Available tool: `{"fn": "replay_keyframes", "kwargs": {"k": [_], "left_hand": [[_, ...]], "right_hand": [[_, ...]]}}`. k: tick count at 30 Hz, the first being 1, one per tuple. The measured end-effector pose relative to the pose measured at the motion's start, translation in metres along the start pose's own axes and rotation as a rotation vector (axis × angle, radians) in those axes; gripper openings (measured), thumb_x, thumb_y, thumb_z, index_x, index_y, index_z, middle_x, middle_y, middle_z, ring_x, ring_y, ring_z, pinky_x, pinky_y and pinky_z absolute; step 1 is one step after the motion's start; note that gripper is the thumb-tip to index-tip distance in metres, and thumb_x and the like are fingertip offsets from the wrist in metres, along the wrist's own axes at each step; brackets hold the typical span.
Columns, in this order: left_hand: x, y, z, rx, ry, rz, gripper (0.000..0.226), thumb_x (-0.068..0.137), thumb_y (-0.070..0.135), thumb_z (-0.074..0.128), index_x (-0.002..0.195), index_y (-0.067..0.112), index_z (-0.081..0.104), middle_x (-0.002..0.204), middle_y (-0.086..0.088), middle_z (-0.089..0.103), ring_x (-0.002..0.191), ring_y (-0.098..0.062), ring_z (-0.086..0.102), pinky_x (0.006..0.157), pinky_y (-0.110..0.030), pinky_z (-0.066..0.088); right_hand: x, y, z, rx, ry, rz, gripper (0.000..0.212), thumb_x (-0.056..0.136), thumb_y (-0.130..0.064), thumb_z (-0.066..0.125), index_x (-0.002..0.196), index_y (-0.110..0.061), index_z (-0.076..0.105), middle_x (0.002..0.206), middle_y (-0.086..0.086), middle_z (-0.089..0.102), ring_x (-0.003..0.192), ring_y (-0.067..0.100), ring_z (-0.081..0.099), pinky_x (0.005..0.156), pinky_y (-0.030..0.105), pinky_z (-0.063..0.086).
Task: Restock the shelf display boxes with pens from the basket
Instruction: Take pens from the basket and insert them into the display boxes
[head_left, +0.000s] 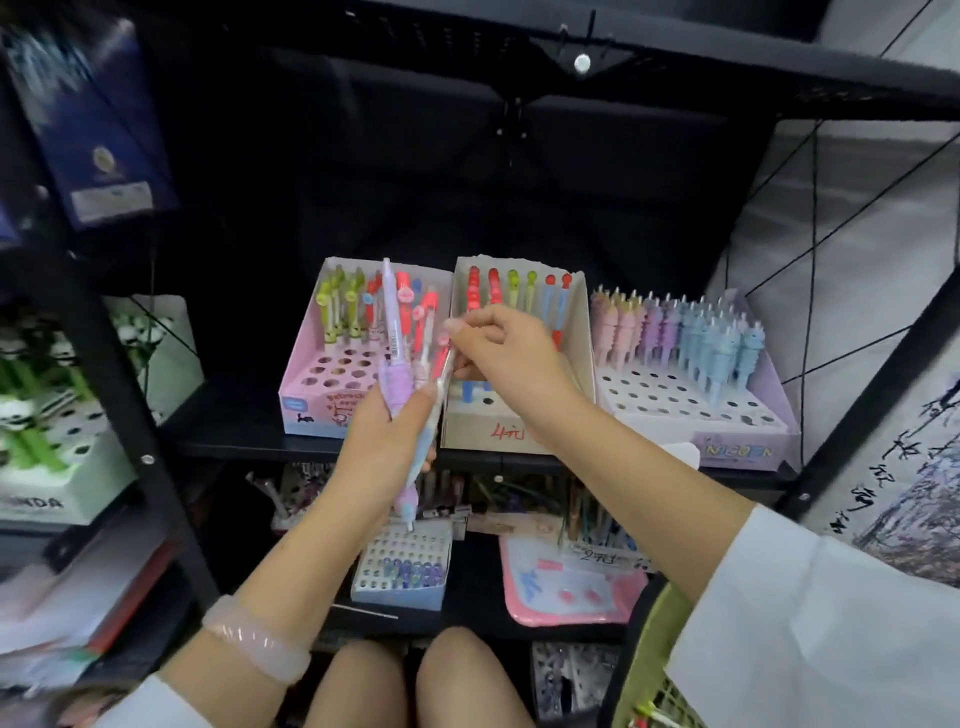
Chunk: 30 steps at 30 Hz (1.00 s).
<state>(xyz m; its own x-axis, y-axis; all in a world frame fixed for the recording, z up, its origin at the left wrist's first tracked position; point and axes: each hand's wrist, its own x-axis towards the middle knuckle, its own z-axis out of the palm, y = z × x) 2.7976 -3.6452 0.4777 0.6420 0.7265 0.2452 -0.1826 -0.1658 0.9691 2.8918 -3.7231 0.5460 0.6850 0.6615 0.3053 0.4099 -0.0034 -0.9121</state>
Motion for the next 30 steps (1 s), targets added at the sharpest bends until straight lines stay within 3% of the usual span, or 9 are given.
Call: {"fn": "replay_keyframes", "kwargs": {"k": [5, 8, 10, 14, 17, 27, 30], "left_hand": [[0.022, 0.002, -0.033, 0.086, 0.072, 0.055, 0.011, 0.096, 0.027, 0.046, 0.090, 0.030, 0.054, 0.068, 0.001, 0.054, 0.042, 0.003, 0.050, 0.039, -0.010, 0.038], [0.039, -0.001, -0.058, 0.037, 0.106, 0.000, 0.011, 0.097, 0.026, 0.043, 0.098, 0.028, 0.053, 0.071, 0.003, 0.053, 0.042, -0.003, 0.046, 0.040, -0.015, 0.038], [0.047, -0.005, -0.070, 0.008, 0.097, -0.026, 0.009, 0.097, 0.025, 0.042, 0.095, 0.022, 0.050, 0.066, 0.001, 0.047, 0.045, -0.009, 0.038, 0.041, -0.018, 0.035], [0.056, -0.014, -0.083, -0.021, 0.112, -0.080, 0.007, 0.096, 0.027, 0.044, 0.091, 0.022, 0.047, 0.065, 0.002, 0.049, 0.040, -0.004, 0.039, 0.040, -0.017, 0.036], [0.059, -0.018, -0.086, -0.051, 0.099, -0.094, 0.007, 0.095, 0.024, 0.044, 0.091, 0.021, 0.049, 0.062, 0.002, 0.051, 0.040, -0.006, 0.040, 0.039, -0.018, 0.034], [0.058, -0.023, -0.083, -0.119, 0.043, -0.100, 0.009, 0.095, 0.018, 0.042, 0.098, 0.013, 0.050, 0.063, -0.003, 0.047, 0.043, -0.008, 0.038, 0.038, -0.019, 0.033], [0.057, -0.023, -0.084, -0.130, 0.043, -0.098, 0.009, 0.095, 0.018, 0.043, 0.097, 0.015, 0.051, 0.065, -0.005, 0.048, 0.043, -0.007, 0.039, 0.039, -0.018, 0.033]], "right_hand": [[0.033, -0.015, 0.029, -0.118, -0.066, -0.023, 0.008, 0.088, -0.020, 0.063, 0.085, -0.020, 0.056, 0.072, -0.002, 0.066, 0.063, 0.004, 0.064, 0.068, 0.020, 0.057], [0.070, -0.031, 0.029, -0.118, 0.053, -0.079, 0.006, 0.088, -0.020, 0.063, 0.087, -0.018, 0.058, 0.077, 0.001, 0.069, 0.076, 0.011, 0.069, 0.080, 0.032, 0.057], [0.094, -0.037, 0.026, -0.249, 0.121, -0.117, 0.009, 0.087, -0.020, 0.063, 0.091, -0.013, 0.059, 0.085, 0.007, 0.070, 0.083, 0.017, 0.069, 0.083, 0.036, 0.055], [0.125, -0.031, 0.035, -0.600, 0.010, -0.119, 0.015, 0.089, -0.015, 0.060, 0.099, -0.003, 0.058, 0.099, 0.012, 0.066, 0.090, 0.024, 0.065, 0.085, 0.039, 0.053], [0.136, -0.029, 0.043, -0.733, -0.066, -0.104, 0.019, 0.089, -0.015, 0.060, 0.103, -0.003, 0.056, 0.102, 0.014, 0.065, 0.094, 0.025, 0.064, 0.085, 0.039, 0.052], [0.149, -0.031, 0.042, -0.643, -0.077, -0.084, 0.013, 0.088, -0.015, 0.062, 0.093, -0.012, 0.050, 0.101, 0.014, 0.066, 0.093, 0.025, 0.066, 0.086, 0.040, 0.054], [0.151, -0.029, 0.045, -0.754, -0.124, -0.059, 0.013, 0.088, -0.015, 0.062, 0.097, -0.009, 0.056, 0.102, 0.013, 0.066, 0.095, 0.024, 0.065, 0.083, 0.033, 0.053]]}}
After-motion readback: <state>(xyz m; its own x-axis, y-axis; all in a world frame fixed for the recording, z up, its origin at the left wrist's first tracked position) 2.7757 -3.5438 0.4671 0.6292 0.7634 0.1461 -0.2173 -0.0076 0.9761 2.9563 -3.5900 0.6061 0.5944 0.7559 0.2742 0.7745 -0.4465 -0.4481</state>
